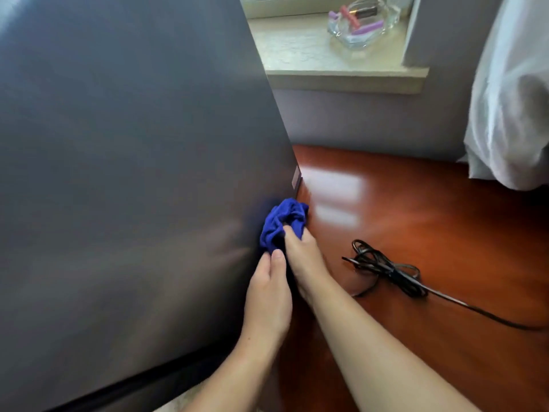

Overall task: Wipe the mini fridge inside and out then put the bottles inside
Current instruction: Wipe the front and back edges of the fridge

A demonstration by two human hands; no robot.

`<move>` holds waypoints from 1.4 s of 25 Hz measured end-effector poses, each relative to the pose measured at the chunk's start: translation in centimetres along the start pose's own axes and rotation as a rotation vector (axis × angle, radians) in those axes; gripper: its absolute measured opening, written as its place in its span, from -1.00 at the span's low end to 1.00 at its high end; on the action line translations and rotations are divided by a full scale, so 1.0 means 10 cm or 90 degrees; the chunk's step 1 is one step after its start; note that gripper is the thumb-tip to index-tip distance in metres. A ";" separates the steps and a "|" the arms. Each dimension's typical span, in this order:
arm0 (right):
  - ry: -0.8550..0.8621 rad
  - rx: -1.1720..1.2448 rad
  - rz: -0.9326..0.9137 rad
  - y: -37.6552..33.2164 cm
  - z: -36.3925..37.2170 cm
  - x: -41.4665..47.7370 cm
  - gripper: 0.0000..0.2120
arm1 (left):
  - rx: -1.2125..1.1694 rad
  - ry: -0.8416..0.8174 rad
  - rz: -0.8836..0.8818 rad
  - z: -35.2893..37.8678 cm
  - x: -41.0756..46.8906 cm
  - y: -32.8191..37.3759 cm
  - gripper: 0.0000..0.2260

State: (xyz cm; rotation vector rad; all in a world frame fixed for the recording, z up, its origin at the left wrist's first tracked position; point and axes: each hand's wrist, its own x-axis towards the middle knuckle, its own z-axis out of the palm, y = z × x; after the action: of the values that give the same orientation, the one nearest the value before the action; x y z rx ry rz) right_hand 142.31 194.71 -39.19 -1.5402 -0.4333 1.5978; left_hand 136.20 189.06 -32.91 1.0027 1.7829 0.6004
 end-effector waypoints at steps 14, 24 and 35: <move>0.102 0.121 -0.058 0.94 0.66 -1.92 -0.86 | 0.120 -0.180 0.156 -1.50 -1.42 -1.05 -0.24; 0.139 0.060 -0.460 -0.55 1.24 -3.55 -0.76 | -0.048 -0.145 0.550 -2.60 -2.39 -0.08 -0.74; 0.068 0.067 -0.344 -0.65 0.93 -2.89 -0.81 | -0.023 -0.189 0.447 -2.18 -2.05 0.02 -0.69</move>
State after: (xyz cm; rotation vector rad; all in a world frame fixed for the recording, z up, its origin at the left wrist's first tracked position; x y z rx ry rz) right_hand 132.25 179.41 -14.15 -1.2810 -0.6323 1.0978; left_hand 120.40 172.73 -13.47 1.6116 1.1329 0.8487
